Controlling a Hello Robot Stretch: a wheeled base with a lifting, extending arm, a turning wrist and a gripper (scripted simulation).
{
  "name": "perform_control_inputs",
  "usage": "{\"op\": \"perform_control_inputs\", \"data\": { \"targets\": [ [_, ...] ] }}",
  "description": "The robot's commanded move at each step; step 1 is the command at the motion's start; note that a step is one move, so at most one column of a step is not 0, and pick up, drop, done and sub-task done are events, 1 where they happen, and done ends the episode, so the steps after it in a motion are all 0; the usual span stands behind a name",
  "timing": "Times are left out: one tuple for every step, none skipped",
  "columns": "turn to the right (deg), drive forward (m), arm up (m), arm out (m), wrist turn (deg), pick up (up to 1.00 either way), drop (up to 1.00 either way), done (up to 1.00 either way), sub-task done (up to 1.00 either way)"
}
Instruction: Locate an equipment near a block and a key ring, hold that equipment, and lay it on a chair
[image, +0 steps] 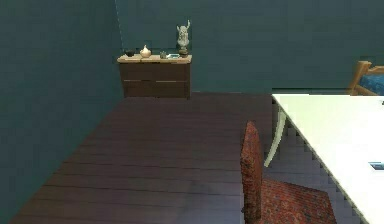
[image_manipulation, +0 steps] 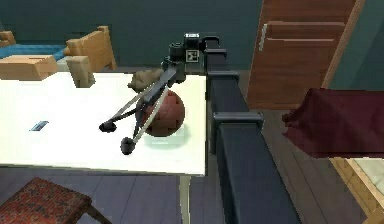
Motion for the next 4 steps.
{"op": "perform_control_inputs", "data": {
  "targets": [
    [0.0,0.0,0.0,0.0,45.0,0.0,0.0,0.0,0.0],
    [0.0,0.0,0.0,0.0,45.0,0.0,0.0,0.0,0.0],
    [0.0,0.0,0.0,0.0,12.0,0.0,0.0,0.0,0.0],
    [0.0,0.0,-0.2,0.0,0.0,0.0,0.0,0.0,0.0]
  ]
}}
